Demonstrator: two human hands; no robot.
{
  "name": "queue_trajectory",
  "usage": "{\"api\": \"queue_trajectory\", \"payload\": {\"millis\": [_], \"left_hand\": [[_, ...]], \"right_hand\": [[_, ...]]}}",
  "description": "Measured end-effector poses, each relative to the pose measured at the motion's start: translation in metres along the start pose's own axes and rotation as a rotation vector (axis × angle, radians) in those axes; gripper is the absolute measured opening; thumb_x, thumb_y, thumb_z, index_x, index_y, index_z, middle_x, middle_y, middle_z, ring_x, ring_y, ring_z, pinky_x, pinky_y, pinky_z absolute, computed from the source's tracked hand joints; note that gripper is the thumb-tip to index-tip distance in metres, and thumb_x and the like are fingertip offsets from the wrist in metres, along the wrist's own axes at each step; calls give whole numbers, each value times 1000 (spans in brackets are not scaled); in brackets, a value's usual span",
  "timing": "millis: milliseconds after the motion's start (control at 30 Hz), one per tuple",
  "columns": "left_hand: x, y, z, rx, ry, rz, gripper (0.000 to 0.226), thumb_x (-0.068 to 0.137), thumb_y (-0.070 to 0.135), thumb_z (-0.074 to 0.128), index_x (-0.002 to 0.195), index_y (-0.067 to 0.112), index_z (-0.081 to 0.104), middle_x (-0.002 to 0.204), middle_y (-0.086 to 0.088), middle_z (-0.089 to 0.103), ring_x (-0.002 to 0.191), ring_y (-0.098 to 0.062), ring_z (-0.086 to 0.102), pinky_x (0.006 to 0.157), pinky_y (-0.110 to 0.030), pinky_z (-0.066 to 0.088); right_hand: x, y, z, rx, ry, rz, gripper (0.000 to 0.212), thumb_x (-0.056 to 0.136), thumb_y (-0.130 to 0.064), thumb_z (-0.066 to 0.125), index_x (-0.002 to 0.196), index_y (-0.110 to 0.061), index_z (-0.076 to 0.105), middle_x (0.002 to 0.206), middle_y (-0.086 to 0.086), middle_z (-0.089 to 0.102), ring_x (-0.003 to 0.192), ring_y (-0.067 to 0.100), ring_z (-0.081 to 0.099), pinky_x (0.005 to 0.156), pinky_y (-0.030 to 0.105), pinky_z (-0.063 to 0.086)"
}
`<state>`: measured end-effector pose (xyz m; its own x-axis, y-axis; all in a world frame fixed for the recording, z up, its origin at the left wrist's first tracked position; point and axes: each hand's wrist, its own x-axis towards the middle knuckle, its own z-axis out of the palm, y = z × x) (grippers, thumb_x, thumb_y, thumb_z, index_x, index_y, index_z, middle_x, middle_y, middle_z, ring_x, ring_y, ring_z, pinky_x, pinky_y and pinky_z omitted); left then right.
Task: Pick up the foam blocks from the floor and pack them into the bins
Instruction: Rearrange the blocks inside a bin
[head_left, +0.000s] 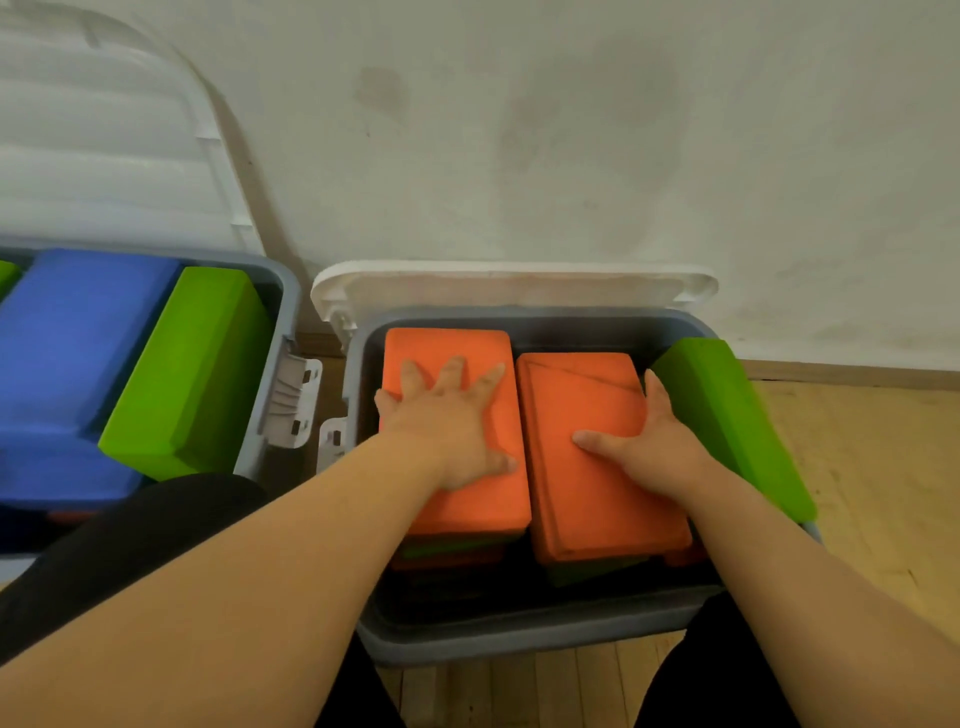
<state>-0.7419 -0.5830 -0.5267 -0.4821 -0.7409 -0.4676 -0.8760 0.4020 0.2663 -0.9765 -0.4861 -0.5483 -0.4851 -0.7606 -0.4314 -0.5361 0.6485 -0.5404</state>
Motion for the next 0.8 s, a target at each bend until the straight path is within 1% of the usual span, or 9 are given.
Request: {"api": "queue_trajectory", "payload": {"millis": [133, 233, 267, 367, 433, 533, 633, 733, 800], "left_hand": [[4, -1, -4, -9, -25, -6, 110, 77, 77, 66, 156, 56, -8, 171, 7, -11, 153, -45, -12, 118, -71, 9], [5, 3, -5, -1, -2, 13, 104, 81, 73, 64, 154, 59, -8, 171, 2, -8, 153, -48, -10, 121, -68, 0], [5, 7, -4, 6, 12, 38, 100, 84, 70, 63, 154, 59, -7, 171, 0, -6, 153, -48, -9, 121, -67, -2], [7, 24, 2, 10, 37, 185, 88, 89, 67, 57, 155, 59, -1, 171, 0, -6, 154, -43, -9, 122, -63, -5], [7, 36, 8, 27, 27, 269, 86, 88, 72, 55, 156, 59, 4, 171, 4, -9, 155, -40, -9, 122, -64, -3], [10, 50, 17, 101, -27, 293, 93, 80, 83, 54, 155, 60, 6, 171, 9, -9, 153, -45, -8, 119, -70, -3], [14, 59, 21, 194, -60, 257, 102, 70, 91, 55, 154, 60, 7, 170, 12, -8, 151, -49, -11, 114, -76, -6], [17, 63, 21, 182, -59, 237, 106, 66, 89, 61, 154, 59, 11, 170, 11, -4, 151, -49, -9, 114, -77, -5], [16, 65, 18, 163, -64, 229, 106, 66, 86, 65, 155, 57, 14, 169, 9, 0, 151, -48, -8, 114, -77, -4]], "right_hand": [[-3, 5, -6, 69, -45, 1, 128, 74, -58, 84, 163, -31, -3, 164, 1, 33, 140, 26, 46, 111, 36, 39], [-8, 5, -17, -15, -2, -48, 112, 82, -59, 77, 164, -30, 6, 161, 1, 38, 139, 26, 47, 110, 36, 38], [-9, 5, -22, -69, 61, -78, 102, 86, -58, 72, 164, -29, 13, 159, 3, 42, 138, 27, 48, 109, 37, 39], [-7, 11, -40, -253, 405, -140, 78, 90, -55, 65, 156, -23, 38, 148, 13, 53, 134, 35, 49, 108, 44, 40], [-5, 23, -51, -415, 467, -22, 83, 88, -56, 63, 157, -24, 31, 148, 19, 47, 134, 42, 43, 109, 51, 37], [-3, 50, -62, -437, 238, 244, 103, 86, -57, 66, 163, -34, 2, 158, 24, 30, 139, 47, 38, 113, 53, 35], [-7, 65, -68, -386, 115, 261, 116, 82, -42, 74, 163, -32, -8, 147, 28, 44, 127, 43, 53, 106, 45, 46], [-19, 60, -79, -336, 261, 174, 113, 74, -40, 74, 162, -38, 3, 136, 18, 59, 118, 41, 59, 98, 45, 51], [-31, 52, -85, -347, 423, 67, 107, 74, -41, 72, 161, -39, 10, 138, 14, 58, 122, 42, 56, 102, 49, 47]]}}
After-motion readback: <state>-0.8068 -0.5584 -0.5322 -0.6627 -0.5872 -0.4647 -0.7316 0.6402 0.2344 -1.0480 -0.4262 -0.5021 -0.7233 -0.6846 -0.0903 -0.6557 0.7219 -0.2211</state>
